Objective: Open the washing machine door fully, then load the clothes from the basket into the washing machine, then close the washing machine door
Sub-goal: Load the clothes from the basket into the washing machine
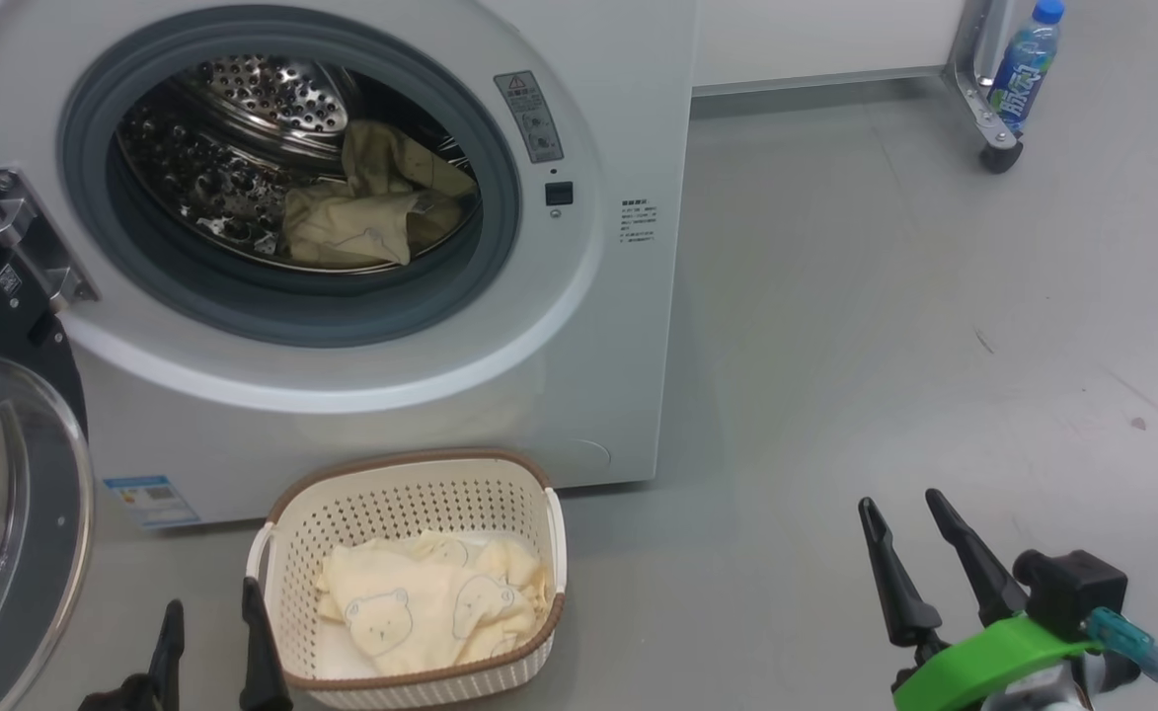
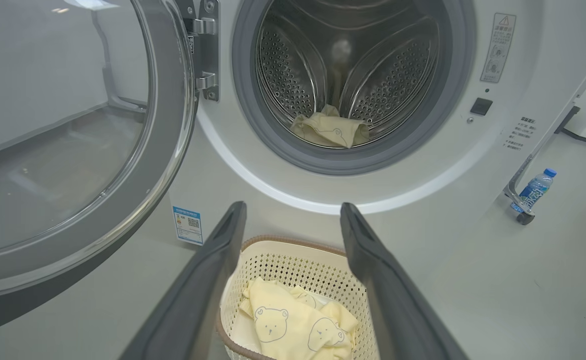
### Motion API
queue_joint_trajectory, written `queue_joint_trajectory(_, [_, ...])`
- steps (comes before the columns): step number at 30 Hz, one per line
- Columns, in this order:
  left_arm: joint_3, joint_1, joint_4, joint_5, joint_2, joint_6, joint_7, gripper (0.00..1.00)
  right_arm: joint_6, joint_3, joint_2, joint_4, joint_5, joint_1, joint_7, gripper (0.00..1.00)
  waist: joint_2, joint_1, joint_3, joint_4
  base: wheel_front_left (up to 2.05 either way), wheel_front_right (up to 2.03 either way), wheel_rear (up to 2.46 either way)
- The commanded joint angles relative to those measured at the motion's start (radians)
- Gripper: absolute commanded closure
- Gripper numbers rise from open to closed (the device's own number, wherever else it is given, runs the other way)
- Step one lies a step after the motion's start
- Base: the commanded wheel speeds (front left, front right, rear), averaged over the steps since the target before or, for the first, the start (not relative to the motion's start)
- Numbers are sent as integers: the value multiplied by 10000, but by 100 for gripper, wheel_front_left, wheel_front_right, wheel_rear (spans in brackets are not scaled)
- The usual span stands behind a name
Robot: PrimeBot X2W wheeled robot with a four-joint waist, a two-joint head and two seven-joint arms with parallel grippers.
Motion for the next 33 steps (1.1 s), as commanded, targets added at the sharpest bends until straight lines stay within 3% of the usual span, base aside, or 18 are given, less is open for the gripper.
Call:
queue_joint_trajectory(1, [365, -264, -335, 149, 99, -31, -141, 0, -29, 190, -154, -264, -22, -195, -67, 0, 1, 0, 32, -38, 0, 0, 0])
queue_joint_trajectory(15, [249, -1013, 450, 691, 99, -328, -141, 0, -29, 532, -51, -106, 88, -463, -67, 0, 1, 0, 992, -633, 0, 0, 0])
queue_joint_trajectory(25, [164, -2779, 1981, 1068, 330, -575, -111, 0, -29, 784, 328, -111, 176, -1379, -67, 0, 1, 0, 2849, -1203, 0, 0, 0])
queue_joint_trajectory(33, [257, -4456, 3550, 833, 616, -634, 557, 0, -29, 1070, 563, -117, 278, -2219, -67, 0, 1, 0, 4264, -1464, 0, 0, 0])
